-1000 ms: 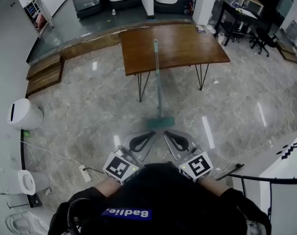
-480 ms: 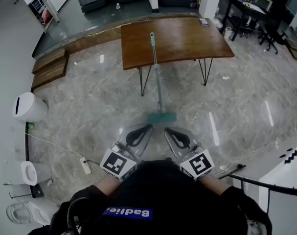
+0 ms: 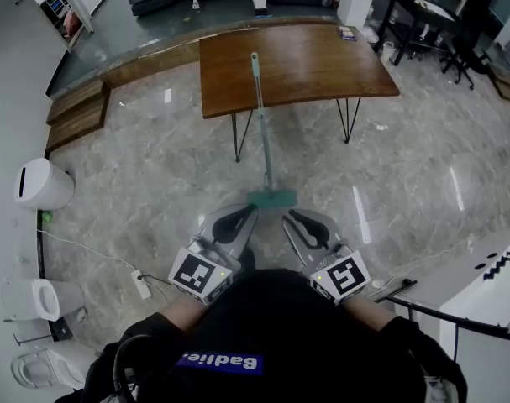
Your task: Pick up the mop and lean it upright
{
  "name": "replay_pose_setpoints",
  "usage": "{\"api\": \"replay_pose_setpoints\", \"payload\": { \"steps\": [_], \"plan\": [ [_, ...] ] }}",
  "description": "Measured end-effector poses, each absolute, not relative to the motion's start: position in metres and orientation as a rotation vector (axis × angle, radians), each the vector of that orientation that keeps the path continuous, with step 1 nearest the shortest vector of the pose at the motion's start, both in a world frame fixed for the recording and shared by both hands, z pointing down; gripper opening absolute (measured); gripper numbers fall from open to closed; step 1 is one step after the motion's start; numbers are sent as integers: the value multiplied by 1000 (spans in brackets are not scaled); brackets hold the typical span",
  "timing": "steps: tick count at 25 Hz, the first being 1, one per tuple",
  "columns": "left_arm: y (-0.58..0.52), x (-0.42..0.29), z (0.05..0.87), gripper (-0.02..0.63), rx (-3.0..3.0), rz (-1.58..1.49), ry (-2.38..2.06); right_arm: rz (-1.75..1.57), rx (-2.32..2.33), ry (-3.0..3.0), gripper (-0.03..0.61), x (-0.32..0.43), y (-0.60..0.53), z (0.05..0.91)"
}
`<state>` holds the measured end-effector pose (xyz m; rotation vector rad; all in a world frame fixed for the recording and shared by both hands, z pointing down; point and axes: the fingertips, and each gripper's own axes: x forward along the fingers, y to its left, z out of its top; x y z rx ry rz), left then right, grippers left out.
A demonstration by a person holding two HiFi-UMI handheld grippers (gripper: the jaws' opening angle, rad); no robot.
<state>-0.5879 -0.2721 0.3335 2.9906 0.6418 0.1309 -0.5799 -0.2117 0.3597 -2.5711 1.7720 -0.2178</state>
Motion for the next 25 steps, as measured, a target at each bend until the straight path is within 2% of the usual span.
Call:
{"api": "replay_pose_setpoints", "payload": {
  "steps": [15,25],
  "plan": [
    [-361,-486,332,16,2906,103,814,-306,-2708,1685,63,-477,-311,358],
    [-437,-448,336,16,2848,112,899,-343,-2792,1606,67,-415,-391,366]
  ]
}}
